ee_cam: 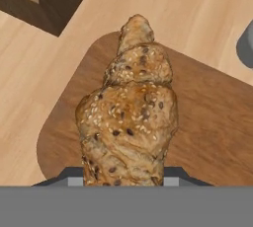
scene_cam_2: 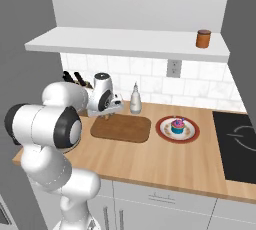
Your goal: From the different types of pastries on the counter, select a croissant and place it on the cutting board. Then retrieve a jar of jam from the cabinet and place it alongside the croissant on the cutting board.
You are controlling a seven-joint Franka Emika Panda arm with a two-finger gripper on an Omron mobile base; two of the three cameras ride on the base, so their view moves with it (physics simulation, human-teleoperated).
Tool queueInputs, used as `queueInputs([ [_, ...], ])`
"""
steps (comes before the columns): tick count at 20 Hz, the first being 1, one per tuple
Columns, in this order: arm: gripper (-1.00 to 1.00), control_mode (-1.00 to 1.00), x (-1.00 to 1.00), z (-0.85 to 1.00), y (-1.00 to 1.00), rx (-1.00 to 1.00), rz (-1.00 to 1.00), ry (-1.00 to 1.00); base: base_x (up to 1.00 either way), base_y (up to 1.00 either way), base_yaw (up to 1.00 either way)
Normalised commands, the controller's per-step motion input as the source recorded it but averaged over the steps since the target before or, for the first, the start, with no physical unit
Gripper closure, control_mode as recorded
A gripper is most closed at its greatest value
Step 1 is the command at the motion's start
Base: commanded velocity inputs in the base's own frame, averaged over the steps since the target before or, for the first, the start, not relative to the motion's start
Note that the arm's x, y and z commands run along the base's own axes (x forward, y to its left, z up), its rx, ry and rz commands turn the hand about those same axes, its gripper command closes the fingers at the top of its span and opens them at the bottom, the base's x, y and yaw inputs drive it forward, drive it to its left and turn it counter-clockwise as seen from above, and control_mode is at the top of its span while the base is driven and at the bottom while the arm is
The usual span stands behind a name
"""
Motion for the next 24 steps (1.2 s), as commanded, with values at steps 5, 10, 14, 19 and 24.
queueInputs([
  [5,1.0,-1.0,0.0,-0.41,0.0,0.0,0.0,0.0,0.0,0.0,0.0],
  [10,1.0,-1.0,0.0,-0.35,0.0,0.0,0.0,0.0,0.0,0.0,0.0],
  [14,1.0,-1.0,0.0,-0.14,0.0,0.0,0.0,0.0,0.0,0.0,0.0],
  [19,-1.0,-1.0,0.0,-0.14,0.0,0.0,0.0,0.0,0.0,0.0,0.0],
  [24,-1.0,-1.0,0.0,0.0,0.0,0.0,0.0,-0.01,0.0,0.0,0.0],
])
